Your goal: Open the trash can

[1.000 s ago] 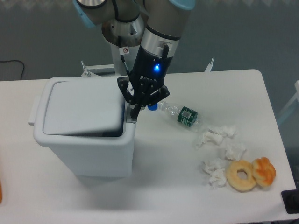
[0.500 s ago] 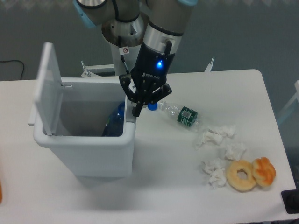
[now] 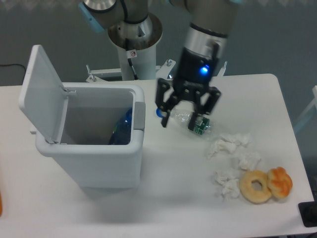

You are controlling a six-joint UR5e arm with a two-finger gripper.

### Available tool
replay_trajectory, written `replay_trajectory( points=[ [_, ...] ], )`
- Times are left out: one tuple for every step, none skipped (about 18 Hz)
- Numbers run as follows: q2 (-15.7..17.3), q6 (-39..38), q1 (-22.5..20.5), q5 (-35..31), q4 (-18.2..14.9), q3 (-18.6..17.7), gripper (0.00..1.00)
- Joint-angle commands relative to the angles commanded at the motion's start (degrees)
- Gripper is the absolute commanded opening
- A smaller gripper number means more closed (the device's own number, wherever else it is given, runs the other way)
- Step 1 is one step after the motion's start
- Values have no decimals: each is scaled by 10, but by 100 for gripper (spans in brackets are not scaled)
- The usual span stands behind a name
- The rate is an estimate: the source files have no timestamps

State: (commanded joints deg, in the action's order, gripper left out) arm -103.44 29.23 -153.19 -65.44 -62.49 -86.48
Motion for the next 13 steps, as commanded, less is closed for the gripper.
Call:
replay_trajectory(
  points=[
    [-7, 52, -1, -31, 2, 0, 100],
    [-16, 105, -2, -49, 7, 1, 100],
    [-20, 155, -3, -62, 13, -1, 100],
    [-25, 196, -7, -74, 13, -1, 100],
    [-33, 235, -14, -88, 14, 0, 100],
    [-40, 271, -17, -101, 11, 0, 100],
    [-51, 303, -27, -113, 5, 3, 100],
    [-61, 332, -32, -126, 1, 2, 100],
    [-69, 360, -32, -146, -6, 3, 100],
    [-80, 381, -30, -171, -4, 3, 100],
    [-89, 390, -28, -192, -6, 5, 100],
    [-95, 391, -25, -201, -7, 11, 100],
    [-99, 391, -22, -202, -8, 16, 100]
  ],
)
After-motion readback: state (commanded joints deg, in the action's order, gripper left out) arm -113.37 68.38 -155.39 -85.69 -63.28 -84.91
